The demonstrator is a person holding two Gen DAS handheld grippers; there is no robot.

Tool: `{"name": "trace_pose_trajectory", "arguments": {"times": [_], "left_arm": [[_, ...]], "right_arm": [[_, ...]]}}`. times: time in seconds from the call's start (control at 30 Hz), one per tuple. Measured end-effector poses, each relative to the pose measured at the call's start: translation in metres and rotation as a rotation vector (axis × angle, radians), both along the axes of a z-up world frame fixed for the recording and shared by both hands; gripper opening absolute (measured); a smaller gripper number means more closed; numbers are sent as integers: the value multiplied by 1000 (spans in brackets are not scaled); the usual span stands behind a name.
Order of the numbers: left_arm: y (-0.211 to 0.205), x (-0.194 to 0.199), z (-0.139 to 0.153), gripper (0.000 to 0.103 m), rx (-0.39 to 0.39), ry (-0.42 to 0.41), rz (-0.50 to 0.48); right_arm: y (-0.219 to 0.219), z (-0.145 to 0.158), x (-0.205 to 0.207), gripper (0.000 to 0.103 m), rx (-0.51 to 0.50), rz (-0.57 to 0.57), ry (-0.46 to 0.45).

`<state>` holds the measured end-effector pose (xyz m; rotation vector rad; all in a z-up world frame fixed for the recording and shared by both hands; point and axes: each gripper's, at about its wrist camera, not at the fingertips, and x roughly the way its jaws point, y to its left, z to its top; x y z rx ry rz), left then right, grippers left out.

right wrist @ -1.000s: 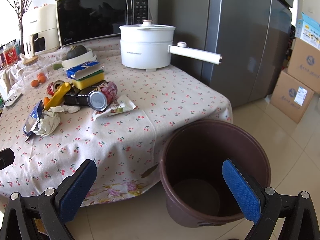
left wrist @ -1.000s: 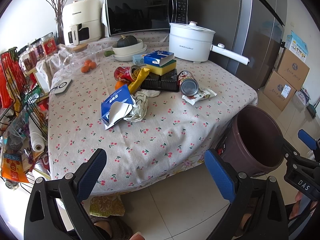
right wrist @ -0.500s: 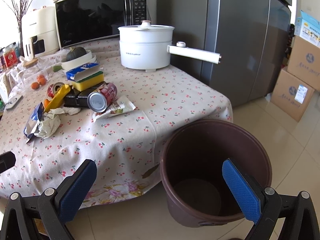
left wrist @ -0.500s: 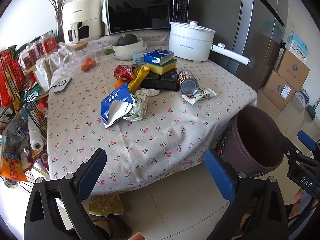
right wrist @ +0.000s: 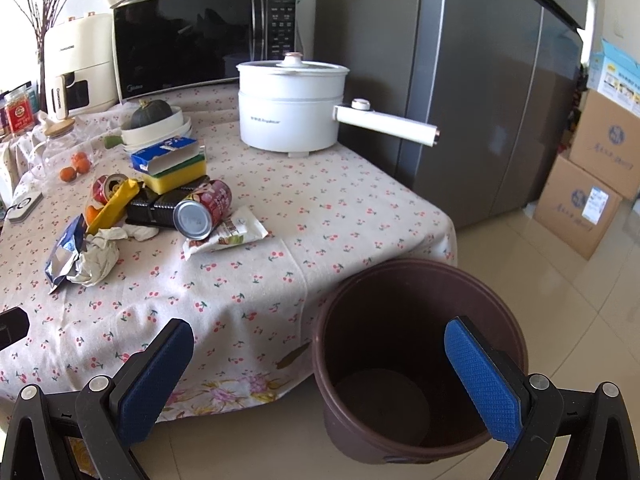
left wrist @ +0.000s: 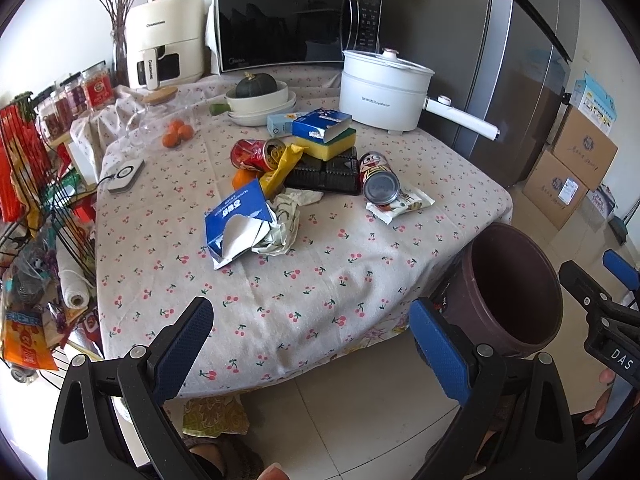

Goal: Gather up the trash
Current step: 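Grasp the blue biscuit box with the left tool while the right tool grasps crumpled white paper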

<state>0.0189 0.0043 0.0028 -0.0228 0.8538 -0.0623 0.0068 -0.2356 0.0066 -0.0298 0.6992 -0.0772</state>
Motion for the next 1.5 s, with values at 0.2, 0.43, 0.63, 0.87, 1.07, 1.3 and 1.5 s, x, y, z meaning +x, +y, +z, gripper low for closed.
{"name": "trace_pose_trajectory", "arguments": {"times": [0.2,0.43,0.63,0.87,1.07,1.3,1.5], "left_arm": [[29,41,18,100,-39,56,-6],[51,100,-6,100,-71,197,0],[73,141,-48,99,-119,272,80],[94,186,-74,98,-226,323,188],[105,204,-103,98,-276,406,250],[112,201,-108,91,-383,381,252],[115,193,-86,90,-336,322,233]], "right_arm": [[3,26,33,103,55,107,79],[11,24,90,103,99,182,206],[15,-12,126,103,146,189,297],[11,-41,158,103,213,155,407],[24,-42,174,103,205,166,403],[43,-46,181,103,186,201,410],[58,-54,186,103,174,209,428]]}}
